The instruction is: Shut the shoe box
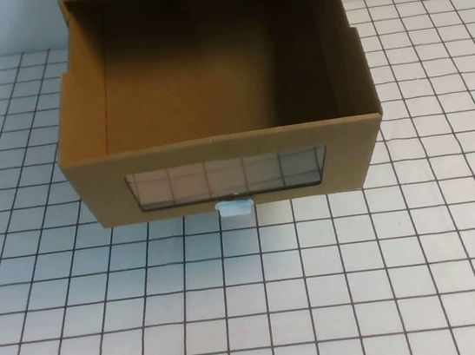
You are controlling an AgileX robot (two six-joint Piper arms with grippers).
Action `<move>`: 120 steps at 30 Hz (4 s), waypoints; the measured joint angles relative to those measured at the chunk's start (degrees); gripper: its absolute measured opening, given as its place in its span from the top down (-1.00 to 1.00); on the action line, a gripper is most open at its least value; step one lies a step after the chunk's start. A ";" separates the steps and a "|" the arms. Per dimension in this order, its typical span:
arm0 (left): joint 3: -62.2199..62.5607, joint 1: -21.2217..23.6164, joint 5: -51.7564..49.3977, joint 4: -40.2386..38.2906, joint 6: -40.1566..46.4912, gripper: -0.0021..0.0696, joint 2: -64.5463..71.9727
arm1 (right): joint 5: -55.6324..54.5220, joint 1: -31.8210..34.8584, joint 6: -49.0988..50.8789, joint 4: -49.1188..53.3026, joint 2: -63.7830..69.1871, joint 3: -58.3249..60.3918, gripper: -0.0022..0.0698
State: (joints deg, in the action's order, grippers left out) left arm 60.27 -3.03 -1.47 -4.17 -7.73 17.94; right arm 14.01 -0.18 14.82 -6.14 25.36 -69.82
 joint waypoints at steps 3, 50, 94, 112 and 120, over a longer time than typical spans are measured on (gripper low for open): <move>5.31 0.00 -13.22 -0.12 0.01 0.96 6.93 | 12.89 0.00 0.00 0.00 6.32 -3.32 0.98; 75.99 -5.84 -66.29 -32.75 18.04 0.96 101.90 | 13.78 -51.15 -59.89 -39.35 50.24 12.87 0.98; 76.48 -6.41 -67.84 -30.89 16.71 0.96 102.09 | 19.86 -35.11 -74.79 -39.21 91.46 -32.50 0.98; 73.30 -3.08 -71.13 -23.32 17.03 0.96 78.66 | 25.80 -35.11 -48.86 -13.00 71.78 -32.50 0.98; 57.24 -3.08 -71.22 -21.19 18.33 0.96 62.39 | 28.39 -35.11 -26.88 8.54 57.76 -27.69 0.98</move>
State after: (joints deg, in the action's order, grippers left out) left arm 117.51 -6.11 -72.68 -25.35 10.60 80.33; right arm 42.40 -35.30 -12.06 2.40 83.11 -97.51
